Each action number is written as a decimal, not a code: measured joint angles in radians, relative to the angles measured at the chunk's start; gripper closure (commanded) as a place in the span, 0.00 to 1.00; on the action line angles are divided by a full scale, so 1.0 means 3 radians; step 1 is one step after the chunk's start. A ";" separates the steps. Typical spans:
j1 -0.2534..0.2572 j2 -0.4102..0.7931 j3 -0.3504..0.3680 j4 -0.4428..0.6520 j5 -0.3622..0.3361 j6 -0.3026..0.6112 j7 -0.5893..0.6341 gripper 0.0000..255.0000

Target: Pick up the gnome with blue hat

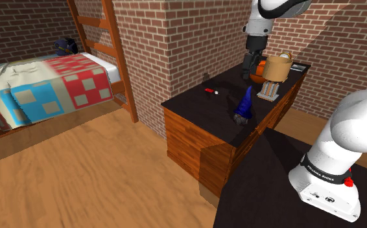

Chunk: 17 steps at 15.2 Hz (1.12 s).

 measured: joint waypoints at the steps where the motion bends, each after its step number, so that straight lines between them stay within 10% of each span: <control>1: -0.0026 0.0071 -0.0054 0.0023 -0.0011 0.0047 -0.0041 0.00; 17: -0.0365 0.1711 -0.0862 0.0792 0.0354 0.0800 -0.0902 0.00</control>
